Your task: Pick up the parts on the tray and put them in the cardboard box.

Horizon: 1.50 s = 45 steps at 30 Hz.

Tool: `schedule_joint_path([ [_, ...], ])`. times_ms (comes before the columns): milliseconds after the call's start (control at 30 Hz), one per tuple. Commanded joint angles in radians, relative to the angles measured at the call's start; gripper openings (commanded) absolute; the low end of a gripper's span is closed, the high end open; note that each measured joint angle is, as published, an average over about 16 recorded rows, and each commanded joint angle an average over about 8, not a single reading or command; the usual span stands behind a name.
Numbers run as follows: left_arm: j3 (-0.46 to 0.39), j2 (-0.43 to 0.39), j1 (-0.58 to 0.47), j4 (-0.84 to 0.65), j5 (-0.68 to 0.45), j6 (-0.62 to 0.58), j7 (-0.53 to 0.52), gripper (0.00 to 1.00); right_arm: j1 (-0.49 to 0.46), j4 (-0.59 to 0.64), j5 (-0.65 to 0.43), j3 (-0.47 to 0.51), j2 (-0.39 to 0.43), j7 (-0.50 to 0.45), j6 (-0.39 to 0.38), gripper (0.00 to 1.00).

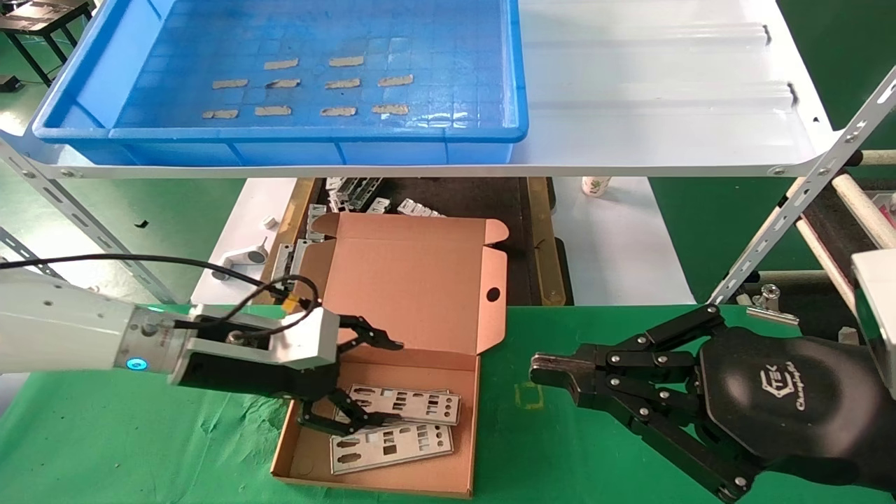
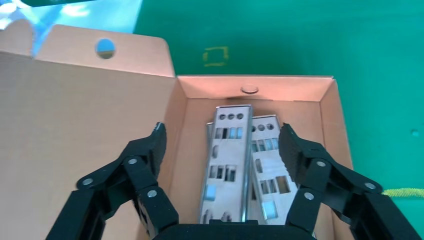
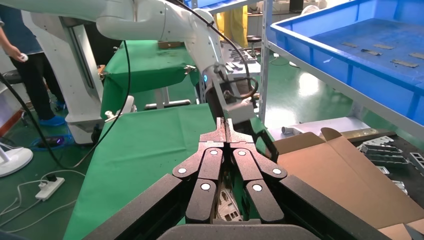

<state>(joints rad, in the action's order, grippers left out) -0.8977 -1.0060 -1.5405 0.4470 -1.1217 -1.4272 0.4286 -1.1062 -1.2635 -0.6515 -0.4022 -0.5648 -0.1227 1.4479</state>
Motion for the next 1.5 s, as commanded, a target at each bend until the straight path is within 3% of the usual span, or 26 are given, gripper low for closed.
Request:
schedule_joint_path([
  [33, 0.010, 0.006, 0.005, 0.005, 0.009, -0.009, -0.018, 1.00, 0.000, 0.000, 0.000, 0.000, 0.000, 0.000, 0.000, 0.93],
  [67, 0.020, 0.013, 0.013, 0.019, 0.016, -0.010, -0.028, 1.00, 0.000, 0.000, 0.000, 0.000, 0.000, 0.000, 0.000, 1.00],
  [1500, 0.483, 0.308, 0.364, 0.652, 0.306, -0.055, -0.483, 1.00, 0.000, 0.000, 0.000, 0.000, 0.000, 0.000, 0.000, 1.00],
])
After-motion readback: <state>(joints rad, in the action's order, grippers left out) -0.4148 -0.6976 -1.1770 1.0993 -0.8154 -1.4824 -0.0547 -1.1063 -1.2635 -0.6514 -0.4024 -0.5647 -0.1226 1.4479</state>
